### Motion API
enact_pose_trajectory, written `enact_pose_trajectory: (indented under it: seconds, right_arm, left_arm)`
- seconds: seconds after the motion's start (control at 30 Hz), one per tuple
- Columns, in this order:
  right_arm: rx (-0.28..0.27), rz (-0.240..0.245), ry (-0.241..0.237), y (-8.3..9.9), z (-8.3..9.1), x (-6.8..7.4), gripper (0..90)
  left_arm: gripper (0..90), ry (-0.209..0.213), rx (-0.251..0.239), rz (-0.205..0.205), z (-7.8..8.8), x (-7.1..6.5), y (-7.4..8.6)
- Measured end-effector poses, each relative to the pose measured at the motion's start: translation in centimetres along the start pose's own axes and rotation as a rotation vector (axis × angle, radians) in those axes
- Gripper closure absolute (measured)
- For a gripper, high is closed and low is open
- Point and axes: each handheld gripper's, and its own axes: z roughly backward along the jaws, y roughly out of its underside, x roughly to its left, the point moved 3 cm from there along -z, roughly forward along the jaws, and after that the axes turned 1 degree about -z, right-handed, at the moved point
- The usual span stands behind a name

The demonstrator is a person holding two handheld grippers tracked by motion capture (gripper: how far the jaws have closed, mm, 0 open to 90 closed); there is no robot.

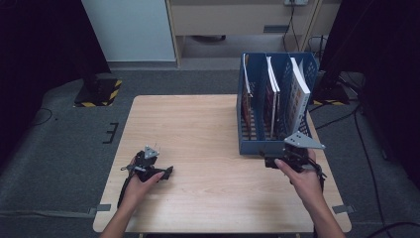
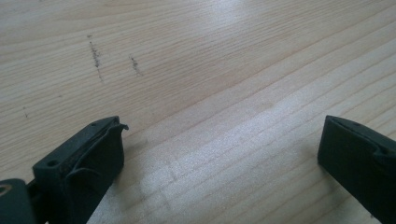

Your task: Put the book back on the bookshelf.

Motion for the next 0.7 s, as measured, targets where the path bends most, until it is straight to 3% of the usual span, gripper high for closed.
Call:
enact_pose_trajectory:
  seconds: [0.17,0.4,0.53,0.7]
  right_arm:
    - [0.027,0.009,-0.047,0.8,-1.2,2.3,6.0]
    - [0.041,0.013,-0.085,0.7,-2.6,4.2,7.4]
    - [0.042,0.054,-0.124,0.1,-3.5,6.2,8.8]
    - [0.062,0.092,-0.149,0.2,-4.5,7.6,12.2]
  left_arm:
    - [0.0,0.002,0.001,-0.002,0.0,0.0,0.0]
    - [0.0,0.003,0.002,-0.004,0.0,-0.1,0.0]
    - [0.0,0.003,0.002,-0.003,0.0,-0.1,0.0]
    - [0.0,0.003,0.003,-0.003,0.0,-0.1,0.0]
